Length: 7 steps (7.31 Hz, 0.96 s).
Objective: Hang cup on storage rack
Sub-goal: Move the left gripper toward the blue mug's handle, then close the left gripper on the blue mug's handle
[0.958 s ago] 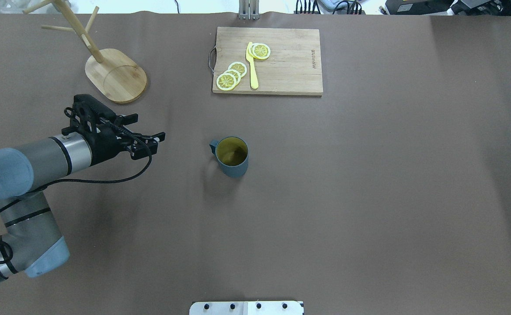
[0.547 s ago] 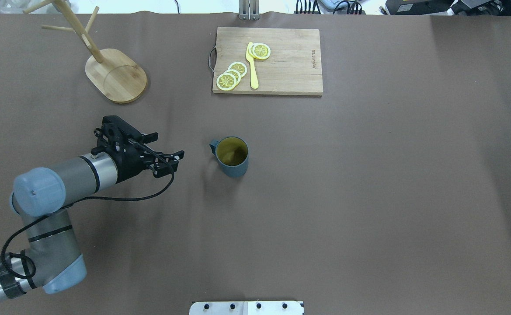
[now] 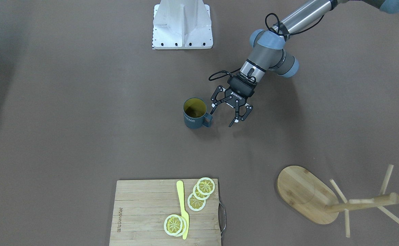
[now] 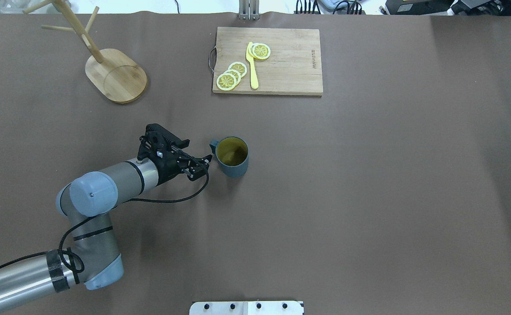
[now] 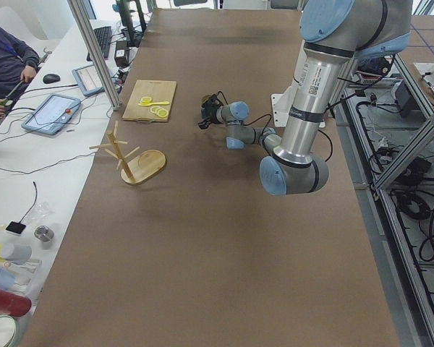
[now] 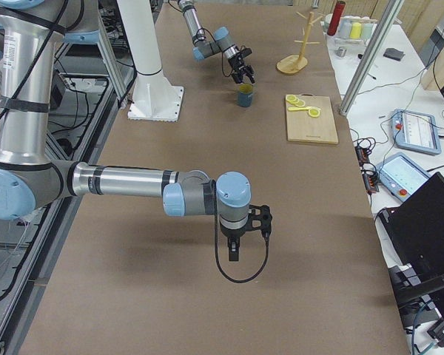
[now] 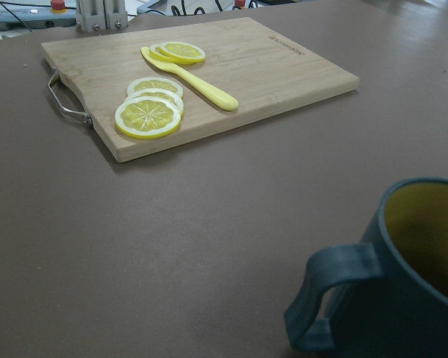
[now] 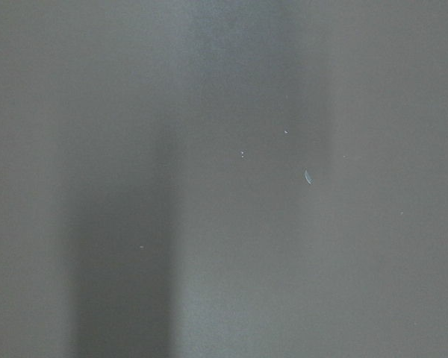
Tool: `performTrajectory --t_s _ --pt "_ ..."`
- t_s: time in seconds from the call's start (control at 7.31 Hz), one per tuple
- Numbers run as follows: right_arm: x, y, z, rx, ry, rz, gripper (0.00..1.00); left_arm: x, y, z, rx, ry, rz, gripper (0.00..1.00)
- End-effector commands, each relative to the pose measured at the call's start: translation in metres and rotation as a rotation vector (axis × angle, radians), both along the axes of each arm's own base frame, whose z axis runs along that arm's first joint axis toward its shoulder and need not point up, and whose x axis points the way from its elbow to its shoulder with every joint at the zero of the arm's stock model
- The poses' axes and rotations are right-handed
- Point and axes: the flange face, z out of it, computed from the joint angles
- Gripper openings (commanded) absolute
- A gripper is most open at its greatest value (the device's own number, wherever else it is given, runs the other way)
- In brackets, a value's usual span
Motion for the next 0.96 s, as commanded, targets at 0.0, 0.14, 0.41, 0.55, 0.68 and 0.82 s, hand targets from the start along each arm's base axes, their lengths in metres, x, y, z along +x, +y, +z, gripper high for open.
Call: performTrajectory --t_s 0.0,0.14,0.41,0.55,0.68,0.82 --pt "0.0 0.0 0.0 0.0 0.0 0.0 1.0 0.008 0.001 0.001 -0.001 -0.01 0.007 0.73" --pt "0.0 0.0 0.0 0.0 0.0 0.0 1.0 0.01 0.001 0.001 -0.001 -0.01 0.009 0.64" --pt "0.0 -0.001 -0.001 0.001 0.0 0.0 1.0 0.016 -0.001 -0.007 -0.001 -0.001 0.008 0.63" --pt "0.0 -0.001 -0.001 0.001 0.0 0.0 1.0 0.018 -0.001 -0.009 0.0 0.0 0.01 0.62" --pt "0.0 -0.001 -0.001 0.001 0.0 0.0 1.0 0.019 0.0 -0.009 0.0 0.0 0.013 0.6" --pt "0.0 -0.001 -0.001 0.001 0.0 0.0 1.0 0.021 0.0 -0.007 -0.001 -0.005 0.013 0.54"
